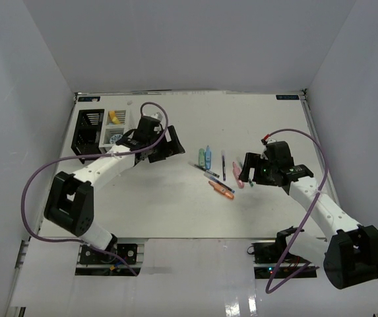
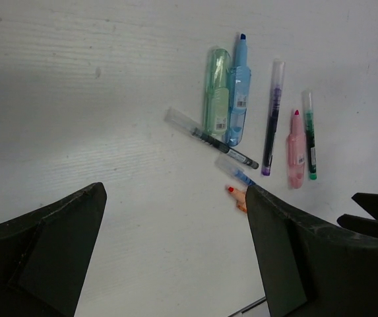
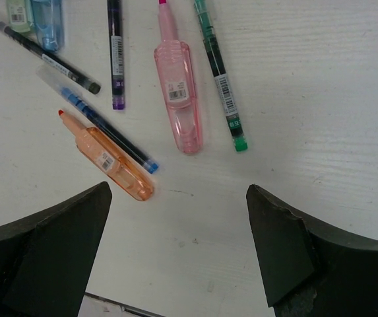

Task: Sort the stationery into containers
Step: Pick up the pen from the center of the board.

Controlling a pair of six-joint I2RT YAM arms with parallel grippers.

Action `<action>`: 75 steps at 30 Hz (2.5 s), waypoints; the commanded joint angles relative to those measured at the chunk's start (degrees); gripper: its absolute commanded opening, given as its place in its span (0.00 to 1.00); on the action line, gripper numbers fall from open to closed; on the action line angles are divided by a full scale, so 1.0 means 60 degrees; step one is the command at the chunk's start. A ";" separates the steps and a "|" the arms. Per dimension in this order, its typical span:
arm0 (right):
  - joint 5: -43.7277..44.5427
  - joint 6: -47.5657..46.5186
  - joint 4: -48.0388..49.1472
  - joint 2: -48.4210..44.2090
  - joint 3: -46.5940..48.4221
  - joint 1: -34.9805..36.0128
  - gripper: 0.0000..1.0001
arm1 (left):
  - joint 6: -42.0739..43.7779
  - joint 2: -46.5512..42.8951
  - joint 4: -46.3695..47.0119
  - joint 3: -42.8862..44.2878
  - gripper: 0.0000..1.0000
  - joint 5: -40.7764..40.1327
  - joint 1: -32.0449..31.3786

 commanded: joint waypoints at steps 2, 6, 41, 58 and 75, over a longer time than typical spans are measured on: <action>0.0503 -0.0258 -0.0127 -0.0182 -0.0161 -0.0053 0.90 | -0.0540 0.0795 -0.0371 0.1047 0.98 -0.0427 -0.0493; 0.0504 -0.0536 -0.0128 -0.0138 -0.0087 -0.0053 0.90 | -0.1357 0.1455 -0.0548 0.1327 0.96 -0.0719 -0.0917; 0.0152 -0.1269 0.0107 -0.0577 -0.0117 -0.0038 0.90 | -0.8085 0.6406 -0.6333 0.6497 0.50 -0.2288 -0.1886; -0.0097 -0.1196 0.0078 -0.0723 -0.0205 -0.0053 0.90 | -0.8481 0.5676 -0.6598 0.6058 0.20 -0.4000 -0.1872; -0.0697 -0.1342 0.0063 -0.0885 -0.0029 -0.0053 0.90 | -0.0521 0.0098 0.0514 0.3543 0.00 -0.8494 -0.1652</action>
